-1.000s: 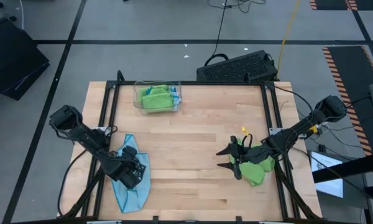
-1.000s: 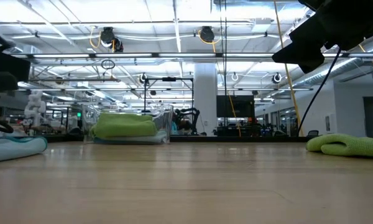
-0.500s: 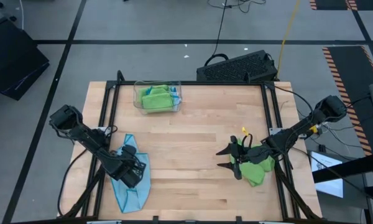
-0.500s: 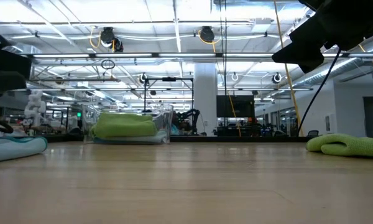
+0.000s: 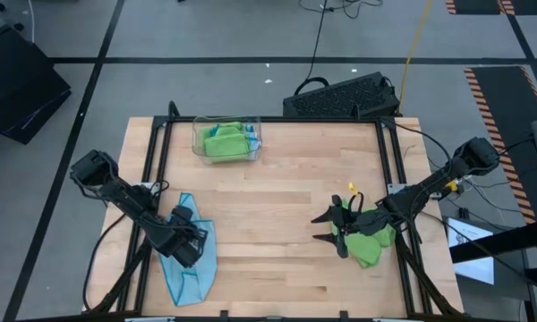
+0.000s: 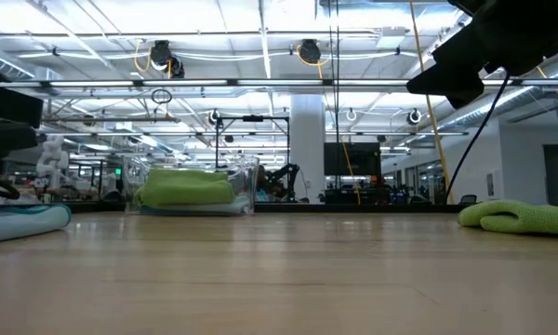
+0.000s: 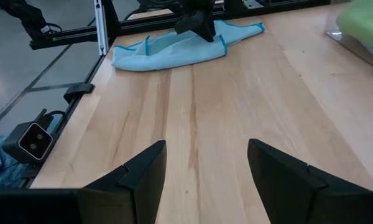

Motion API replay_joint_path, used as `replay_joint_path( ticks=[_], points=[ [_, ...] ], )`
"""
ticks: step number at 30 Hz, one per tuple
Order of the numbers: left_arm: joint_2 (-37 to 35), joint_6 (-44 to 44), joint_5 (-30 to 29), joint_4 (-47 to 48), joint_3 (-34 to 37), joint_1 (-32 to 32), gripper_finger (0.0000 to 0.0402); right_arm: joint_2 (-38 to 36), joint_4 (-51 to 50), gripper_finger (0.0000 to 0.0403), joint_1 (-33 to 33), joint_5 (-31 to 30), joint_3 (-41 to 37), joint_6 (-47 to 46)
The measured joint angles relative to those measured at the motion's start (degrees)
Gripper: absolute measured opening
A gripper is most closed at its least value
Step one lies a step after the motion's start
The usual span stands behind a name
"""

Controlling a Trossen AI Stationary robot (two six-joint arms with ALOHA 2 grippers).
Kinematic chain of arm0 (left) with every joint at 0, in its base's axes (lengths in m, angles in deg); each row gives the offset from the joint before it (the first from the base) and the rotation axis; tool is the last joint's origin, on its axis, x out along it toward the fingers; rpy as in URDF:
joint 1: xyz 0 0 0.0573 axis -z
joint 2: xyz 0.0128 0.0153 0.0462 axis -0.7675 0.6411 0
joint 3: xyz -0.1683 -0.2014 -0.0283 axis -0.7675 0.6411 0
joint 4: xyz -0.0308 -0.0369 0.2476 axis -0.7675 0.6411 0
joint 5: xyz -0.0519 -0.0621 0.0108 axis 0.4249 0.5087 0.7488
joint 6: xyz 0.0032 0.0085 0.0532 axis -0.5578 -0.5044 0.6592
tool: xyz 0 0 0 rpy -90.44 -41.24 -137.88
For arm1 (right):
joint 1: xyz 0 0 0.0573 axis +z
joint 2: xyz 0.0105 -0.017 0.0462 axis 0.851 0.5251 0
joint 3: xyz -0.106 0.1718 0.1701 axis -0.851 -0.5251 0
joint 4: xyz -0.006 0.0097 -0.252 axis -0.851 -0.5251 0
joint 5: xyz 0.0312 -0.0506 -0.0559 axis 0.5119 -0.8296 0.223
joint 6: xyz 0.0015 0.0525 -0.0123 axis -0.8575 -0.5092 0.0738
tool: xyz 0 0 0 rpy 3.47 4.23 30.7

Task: Fold microfiber towels
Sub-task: Fold the blue microfiber cloth

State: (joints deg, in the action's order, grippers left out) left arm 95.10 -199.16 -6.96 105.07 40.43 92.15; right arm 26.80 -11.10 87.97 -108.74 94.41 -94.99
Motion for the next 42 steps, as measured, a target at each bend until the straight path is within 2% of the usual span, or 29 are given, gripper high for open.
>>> replay_joint_path(
  ticks=[4, 6, 11, 17, 21, 36, 42],
  points=[
    [0.2, 2.7, 0.0, 0.8, -0.8, 0.0, 0.0039, 0.0, -0.2, 0.0217, 0.0, -2.2, 0.0, 0.5],
    [0.2, 3.0, 0.3, 2.5, -1.4, 0.0, 0.0013, 0.0, -0.4, 0.0217, 0.0, -2.8, 0.0, 1.1],
    [0.3, 3.7, 0.3, 5.4, -3.9, 0.0, 0.001, 0.0, -0.9, 0.0217, 0.0, -5.3, 0.0, 2.7],
    [0.2, 3.6, -2.7, 10.5, -8.0, 0.0, 0.0007, 0.0, 1.7, 0.0217, 0.0, -5.3, 0.0, 3.0],
    [0.2, 2.8, -2.6, 12.8, -9.6, -0.6, 0.0005, 0.0, 2.2, 0.0217, 0.0, -5.3, 0.0, 3.8],
    [0.2, 6.2, -2.6, 11.9, -9.9, -3.6, 0.0004, 0.0, 2.2, 0.0217, 0.0, -5.2, 0.0, 4.7],
    [0.2, 11.0, -2.7, 12.5, -12.7, -6.6, 0.0003, 0.0, 2.2, 0.0217, 0.0, -5.2, 0.0, 4.7]
  ],
)
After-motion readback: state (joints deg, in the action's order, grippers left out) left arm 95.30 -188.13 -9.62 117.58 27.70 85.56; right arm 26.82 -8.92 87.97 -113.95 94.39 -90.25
